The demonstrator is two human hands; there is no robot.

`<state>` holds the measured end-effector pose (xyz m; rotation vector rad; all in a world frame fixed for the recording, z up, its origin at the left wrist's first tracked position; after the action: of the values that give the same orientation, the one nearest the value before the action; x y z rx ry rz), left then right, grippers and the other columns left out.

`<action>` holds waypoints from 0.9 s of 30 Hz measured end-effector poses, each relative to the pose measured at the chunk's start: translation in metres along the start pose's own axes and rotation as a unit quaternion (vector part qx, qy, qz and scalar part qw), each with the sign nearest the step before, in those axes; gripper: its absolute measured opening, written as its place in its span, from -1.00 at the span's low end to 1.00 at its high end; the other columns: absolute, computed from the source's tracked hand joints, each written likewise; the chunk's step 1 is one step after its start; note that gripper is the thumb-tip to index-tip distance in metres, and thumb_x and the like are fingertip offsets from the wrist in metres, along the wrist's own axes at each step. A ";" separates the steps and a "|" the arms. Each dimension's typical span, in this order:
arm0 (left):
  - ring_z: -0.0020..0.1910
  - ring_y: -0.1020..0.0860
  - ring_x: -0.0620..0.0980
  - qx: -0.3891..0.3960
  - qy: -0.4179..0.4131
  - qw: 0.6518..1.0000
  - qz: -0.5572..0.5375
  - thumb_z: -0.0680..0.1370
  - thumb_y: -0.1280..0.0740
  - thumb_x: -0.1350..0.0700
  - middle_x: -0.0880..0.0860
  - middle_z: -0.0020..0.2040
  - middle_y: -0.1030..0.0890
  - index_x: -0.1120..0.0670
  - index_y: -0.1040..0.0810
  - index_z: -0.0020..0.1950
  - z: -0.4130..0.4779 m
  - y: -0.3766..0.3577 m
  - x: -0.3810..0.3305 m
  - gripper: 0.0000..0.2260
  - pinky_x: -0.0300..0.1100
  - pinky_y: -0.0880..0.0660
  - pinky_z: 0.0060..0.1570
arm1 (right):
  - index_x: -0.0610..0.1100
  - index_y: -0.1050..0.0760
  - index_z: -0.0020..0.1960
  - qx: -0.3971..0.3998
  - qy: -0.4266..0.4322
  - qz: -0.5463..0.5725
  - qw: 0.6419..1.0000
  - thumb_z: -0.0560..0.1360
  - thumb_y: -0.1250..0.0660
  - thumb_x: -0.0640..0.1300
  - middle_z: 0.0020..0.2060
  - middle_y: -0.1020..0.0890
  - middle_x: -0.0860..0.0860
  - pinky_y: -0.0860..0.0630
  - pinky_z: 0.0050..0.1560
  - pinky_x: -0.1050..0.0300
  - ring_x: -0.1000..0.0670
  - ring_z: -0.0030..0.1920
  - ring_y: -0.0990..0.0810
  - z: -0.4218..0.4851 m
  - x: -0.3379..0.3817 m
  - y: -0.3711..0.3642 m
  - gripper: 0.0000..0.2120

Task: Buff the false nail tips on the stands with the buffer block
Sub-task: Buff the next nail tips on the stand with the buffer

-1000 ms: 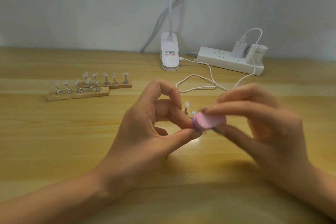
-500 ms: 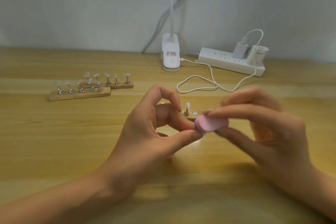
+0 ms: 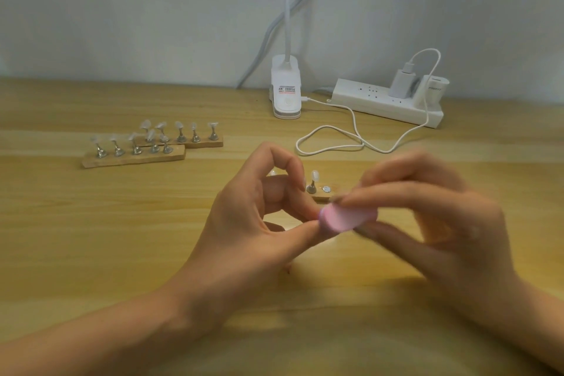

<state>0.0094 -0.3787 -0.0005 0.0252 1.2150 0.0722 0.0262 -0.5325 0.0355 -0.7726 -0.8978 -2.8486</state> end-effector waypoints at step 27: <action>-0.18 -0.69 -0.01 -0.041 -0.011 0.995 -0.086 0.33 -0.57 0.18 0.10 -0.16 -0.72 -0.06 -0.56 -0.09 0.013 0.020 -0.001 -0.72 -0.25 -0.53 -0.42 | 0.03 -0.56 0.12 0.225 -0.106 -0.028 0.968 0.52 -0.45 0.00 -0.06 -0.60 0.16 -0.54 -0.11 0.22 0.08 -0.06 -0.61 -0.007 -0.050 -0.019 -0.80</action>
<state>0.0201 -0.3587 0.0064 -0.1498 1.1876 -0.0291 0.0627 -0.5253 -0.0029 -1.0063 -1.5416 -2.4782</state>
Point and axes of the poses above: each hand's wrist, its own z-axis towards the middle knuckle, its own y-axis out of the back of the hand, x = y × z, the point moved 8 cm from there along z, towards the middle knuckle
